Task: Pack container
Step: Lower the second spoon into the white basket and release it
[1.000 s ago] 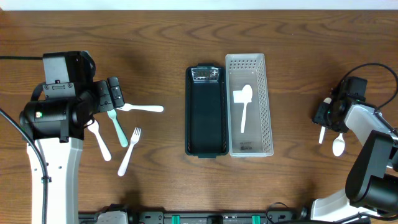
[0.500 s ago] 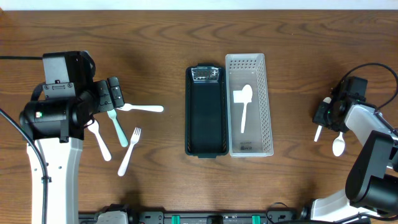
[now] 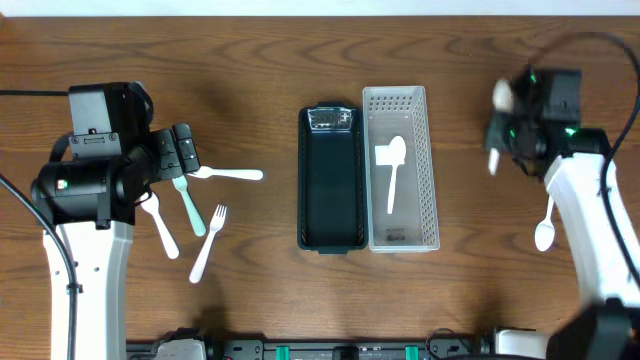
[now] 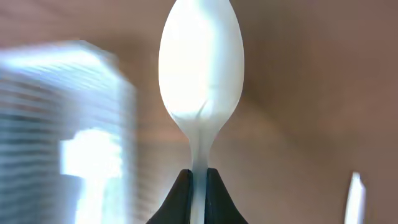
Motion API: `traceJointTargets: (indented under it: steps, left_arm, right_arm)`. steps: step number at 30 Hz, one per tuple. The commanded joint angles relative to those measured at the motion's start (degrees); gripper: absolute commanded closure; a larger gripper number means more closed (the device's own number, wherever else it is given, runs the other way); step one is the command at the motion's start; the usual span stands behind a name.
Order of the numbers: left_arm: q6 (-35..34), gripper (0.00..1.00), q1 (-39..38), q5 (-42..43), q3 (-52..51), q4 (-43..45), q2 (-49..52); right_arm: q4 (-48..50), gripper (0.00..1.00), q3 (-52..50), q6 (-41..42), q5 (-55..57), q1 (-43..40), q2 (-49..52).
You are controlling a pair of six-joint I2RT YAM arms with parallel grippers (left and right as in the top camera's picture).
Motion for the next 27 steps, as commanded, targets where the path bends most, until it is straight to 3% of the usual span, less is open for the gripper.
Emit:
traceJointTargets:
  steps: [1, 7, 15, 19, 20, 22, 27]
  left_arm:
    - [0.13, 0.02, 0.24, -0.44, 0.79, -0.11, 0.33]
    - [0.13, 0.02, 0.24, -0.44, 0.79, -0.11, 0.33]
    - [0.15, 0.02, 0.24, -0.44, 0.79, -0.11, 0.35]
    - [0.15, 0.02, 0.24, -0.44, 0.79, -0.11, 0.35]
    - [0.15, 0.02, 0.24, -0.44, 0.79, -0.11, 0.35]
    - [0.15, 0.02, 0.24, -0.44, 0.79, -0.11, 0.35]
    - [0.15, 0.02, 0.24, -0.44, 0.79, -0.11, 0.35]
  right_arm:
    - [-0.46, 0.99, 2.6, 2.64, -0.63, 7.85, -1.51]
    - [0.72, 0.99, 1.31, 8.66, -0.24, 16.13, 3.58]
    - [0.39, 0.99, 0.33, 9.62, -0.7, 19.06, 18.25]
    - [0.59, 0.98, 0.35, 9.22, -0.66, 20.04, 20.68]
    - [0.7, 0.96, 0.42, 9.22, -0.66, 20.11, 20.65]
    - [0.55, 0.73, 1.16, 9.14, -0.68, 20.17, 19.87]
    - [-2.1, 0.49, 5.25, 6.88, 1.03, 19.78, 14.73]
